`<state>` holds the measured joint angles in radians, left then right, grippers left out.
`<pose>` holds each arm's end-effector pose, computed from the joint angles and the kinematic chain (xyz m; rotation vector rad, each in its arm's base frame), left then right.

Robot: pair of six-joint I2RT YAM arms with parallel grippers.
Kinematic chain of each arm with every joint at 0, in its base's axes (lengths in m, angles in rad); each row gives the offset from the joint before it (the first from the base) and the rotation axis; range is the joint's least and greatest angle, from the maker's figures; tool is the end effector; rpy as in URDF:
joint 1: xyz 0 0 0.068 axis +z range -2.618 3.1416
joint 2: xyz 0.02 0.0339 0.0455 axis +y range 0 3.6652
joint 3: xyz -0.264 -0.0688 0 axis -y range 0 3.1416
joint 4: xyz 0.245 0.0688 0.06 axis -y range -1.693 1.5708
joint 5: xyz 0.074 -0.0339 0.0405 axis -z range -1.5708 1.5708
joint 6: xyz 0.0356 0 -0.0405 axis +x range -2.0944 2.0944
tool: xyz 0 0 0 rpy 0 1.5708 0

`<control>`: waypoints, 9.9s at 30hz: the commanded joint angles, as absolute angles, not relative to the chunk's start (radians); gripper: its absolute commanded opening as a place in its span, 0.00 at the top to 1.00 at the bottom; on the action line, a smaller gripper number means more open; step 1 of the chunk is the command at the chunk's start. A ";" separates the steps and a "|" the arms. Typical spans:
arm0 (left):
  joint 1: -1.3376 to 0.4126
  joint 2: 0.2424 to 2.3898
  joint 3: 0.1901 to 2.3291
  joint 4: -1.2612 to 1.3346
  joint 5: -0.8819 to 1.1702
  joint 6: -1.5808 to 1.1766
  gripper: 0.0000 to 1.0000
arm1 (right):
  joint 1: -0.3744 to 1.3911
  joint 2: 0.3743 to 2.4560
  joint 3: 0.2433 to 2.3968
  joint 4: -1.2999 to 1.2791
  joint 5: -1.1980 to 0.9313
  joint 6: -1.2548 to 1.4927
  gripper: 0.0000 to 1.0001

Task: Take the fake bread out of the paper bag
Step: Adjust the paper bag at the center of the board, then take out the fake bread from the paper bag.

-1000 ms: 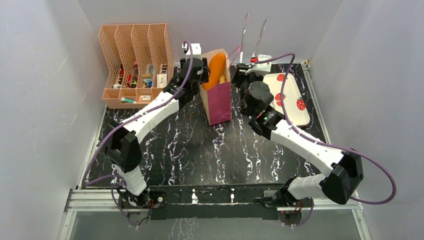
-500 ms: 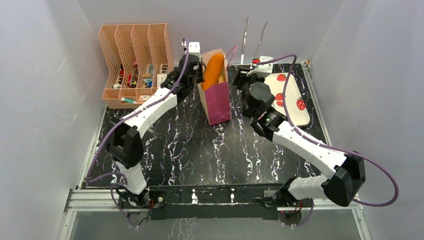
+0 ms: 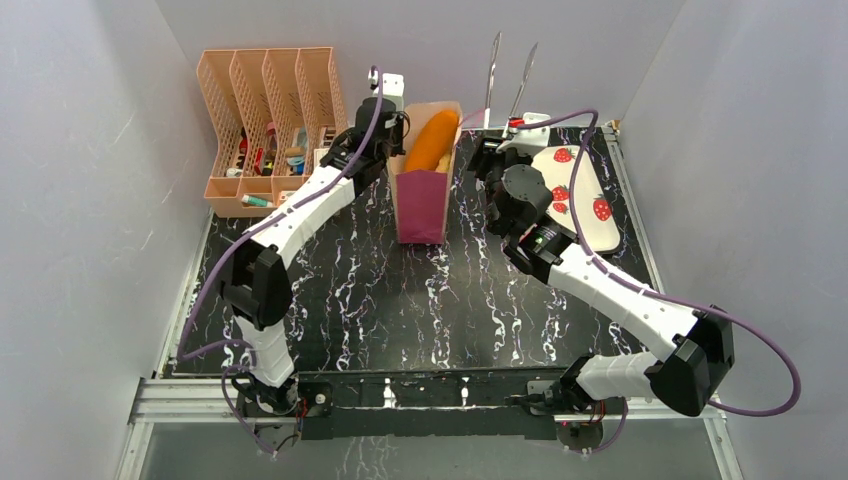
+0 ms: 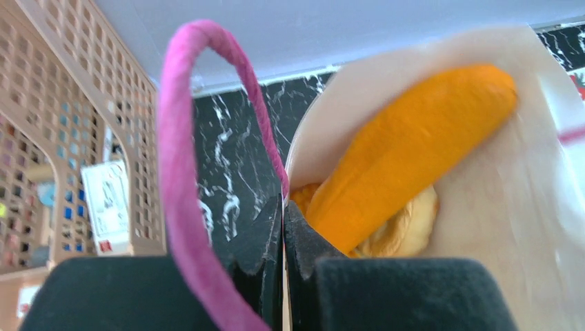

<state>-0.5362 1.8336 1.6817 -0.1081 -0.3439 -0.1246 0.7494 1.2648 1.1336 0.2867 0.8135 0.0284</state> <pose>0.3876 -0.2164 0.3630 0.1327 1.8131 -0.1534 0.2288 0.1776 0.4079 0.1549 1.4563 0.0584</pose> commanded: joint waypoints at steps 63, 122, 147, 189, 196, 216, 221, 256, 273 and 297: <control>-0.672 1.772 1.345 0.424 -0.479 0.049 1.00 | 1.048 1.010 0.982 -0.680 0.683 0.591 0.74; -0.744 1.781 1.429 0.281 -0.397 0.053 1.00 | 0.965 1.190 0.982 -0.476 0.598 0.553 0.73; -0.756 1.771 1.448 0.259 -0.403 0.058 1.00 | 0.894 1.200 0.916 -0.422 0.536 0.531 0.74; -0.772 1.809 1.471 0.239 -0.408 0.070 1.00 | 1.012 1.197 0.942 -0.332 0.331 0.485 0.85; -0.776 1.799 1.449 0.246 -0.416 0.075 1.00 | 1.070 1.176 0.934 -0.406 0.412 0.552 0.85; -0.783 1.803 1.410 0.252 -0.416 0.079 1.00 | 1.094 1.095 0.890 -0.475 0.528 0.574 0.86; -0.787 1.791 1.400 0.249 -0.421 0.084 1.00 | 1.093 1.096 0.882 -0.477 0.586 0.580 0.86; -0.788 1.790 1.404 0.244 -0.439 0.080 1.00 | 1.094 1.170 0.865 -0.386 0.561 0.551 0.85; -0.788 1.765 1.381 0.248 -0.434 0.077 1.00 | 1.014 1.322 0.891 -0.252 0.551 0.469 1.00; -0.788 1.744 1.367 0.247 -0.434 0.076 1.00 | 0.960 1.399 0.905 -0.215 0.507 0.453 0.48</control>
